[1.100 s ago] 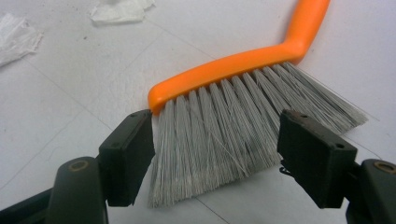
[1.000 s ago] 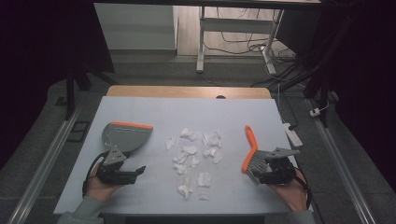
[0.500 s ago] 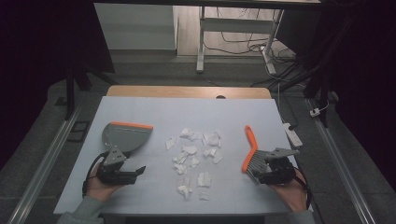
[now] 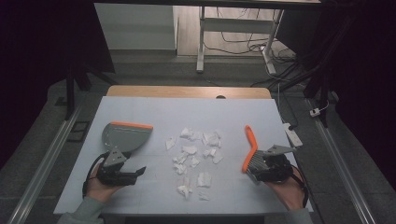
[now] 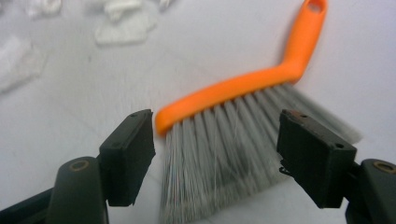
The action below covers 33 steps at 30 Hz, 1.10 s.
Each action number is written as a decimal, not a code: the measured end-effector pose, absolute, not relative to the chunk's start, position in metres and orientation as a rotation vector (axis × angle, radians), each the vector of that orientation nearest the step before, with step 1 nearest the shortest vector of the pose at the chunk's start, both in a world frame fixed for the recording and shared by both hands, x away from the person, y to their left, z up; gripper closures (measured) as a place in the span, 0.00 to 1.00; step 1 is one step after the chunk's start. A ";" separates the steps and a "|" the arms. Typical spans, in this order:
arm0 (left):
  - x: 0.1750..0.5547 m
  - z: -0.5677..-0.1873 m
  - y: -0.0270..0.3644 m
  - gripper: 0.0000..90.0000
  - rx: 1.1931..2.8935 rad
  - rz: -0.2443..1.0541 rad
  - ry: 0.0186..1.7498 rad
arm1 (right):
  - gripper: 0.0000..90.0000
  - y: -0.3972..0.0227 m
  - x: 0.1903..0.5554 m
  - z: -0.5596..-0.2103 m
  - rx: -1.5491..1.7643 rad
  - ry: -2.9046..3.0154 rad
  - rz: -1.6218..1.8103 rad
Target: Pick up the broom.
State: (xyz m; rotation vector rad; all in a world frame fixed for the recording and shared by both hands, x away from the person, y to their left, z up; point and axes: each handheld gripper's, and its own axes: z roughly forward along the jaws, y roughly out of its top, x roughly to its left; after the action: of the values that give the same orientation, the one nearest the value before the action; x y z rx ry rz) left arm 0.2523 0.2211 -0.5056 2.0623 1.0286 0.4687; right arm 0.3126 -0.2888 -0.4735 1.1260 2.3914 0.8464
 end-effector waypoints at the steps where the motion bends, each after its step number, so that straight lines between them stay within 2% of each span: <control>1: 0.252 -0.505 0.221 0.23 2.062 0.468 1.025 | 0.31 -0.288 0.313 -0.470 1.129 2.383 0.852; 9: 0.252 -0.505 0.221 0.23 2.062 0.469 1.033 | 0.32 -0.280 0.335 -0.446 1.198 2.399 0.788; 14: 0.252 -0.506 0.221 0.23 2.063 0.470 1.036 | 0.32 -0.270 0.366 -0.438 1.285 2.429 0.706; 24: 0.253 -0.507 0.222 0.23 2.063 0.466 1.036 | 0.32 -0.267 0.418 -0.449 1.483 2.431 0.581; 33: 0.253 -0.507 0.222 0.23 2.066 0.462 1.034 | 0.33 -0.267 0.440 -0.466 1.578 2.419 0.457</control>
State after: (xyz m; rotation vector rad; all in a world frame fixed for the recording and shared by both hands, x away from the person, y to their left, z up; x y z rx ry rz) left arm 0.2533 0.2220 -0.5070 2.0659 1.0336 0.4616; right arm 0.4402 -0.2665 -0.4663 1.5776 2.4186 0.4572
